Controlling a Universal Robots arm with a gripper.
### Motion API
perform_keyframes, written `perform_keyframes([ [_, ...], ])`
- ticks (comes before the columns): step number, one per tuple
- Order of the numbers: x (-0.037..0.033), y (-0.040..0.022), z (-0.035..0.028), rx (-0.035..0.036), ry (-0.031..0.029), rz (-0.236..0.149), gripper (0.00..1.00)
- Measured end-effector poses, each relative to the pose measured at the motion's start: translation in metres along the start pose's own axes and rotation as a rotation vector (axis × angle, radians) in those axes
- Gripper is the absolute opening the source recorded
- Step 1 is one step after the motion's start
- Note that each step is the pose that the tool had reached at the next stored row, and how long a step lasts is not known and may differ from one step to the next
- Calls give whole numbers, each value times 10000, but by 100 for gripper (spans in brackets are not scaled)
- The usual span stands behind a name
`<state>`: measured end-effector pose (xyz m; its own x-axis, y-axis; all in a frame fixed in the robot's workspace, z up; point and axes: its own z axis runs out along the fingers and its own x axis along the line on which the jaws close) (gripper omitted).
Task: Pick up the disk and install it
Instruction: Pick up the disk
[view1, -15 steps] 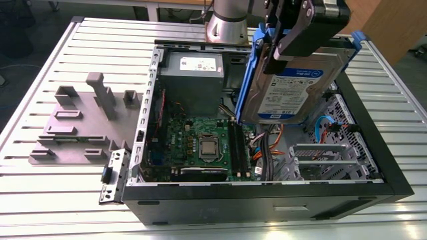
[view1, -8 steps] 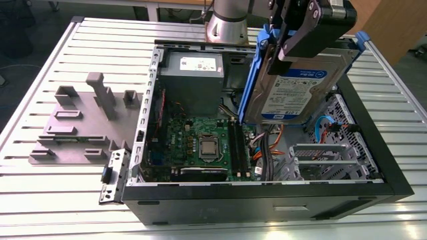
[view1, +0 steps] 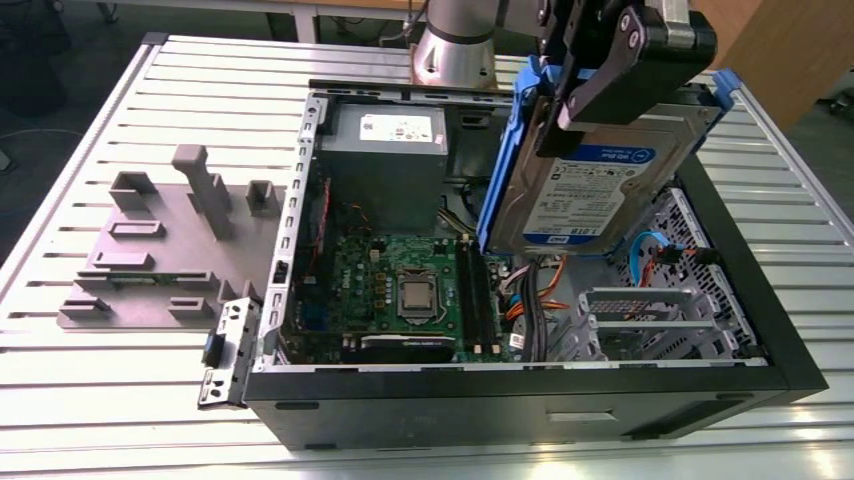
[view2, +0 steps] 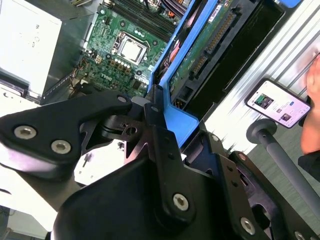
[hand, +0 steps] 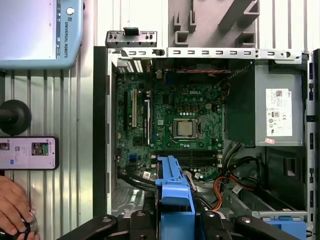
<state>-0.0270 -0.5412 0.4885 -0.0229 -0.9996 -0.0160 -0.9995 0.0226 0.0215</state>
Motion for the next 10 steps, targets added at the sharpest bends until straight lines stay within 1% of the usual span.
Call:
perform_keyframes([
  [10, 11, -1, 1, 0, 0, -1, 36],
])
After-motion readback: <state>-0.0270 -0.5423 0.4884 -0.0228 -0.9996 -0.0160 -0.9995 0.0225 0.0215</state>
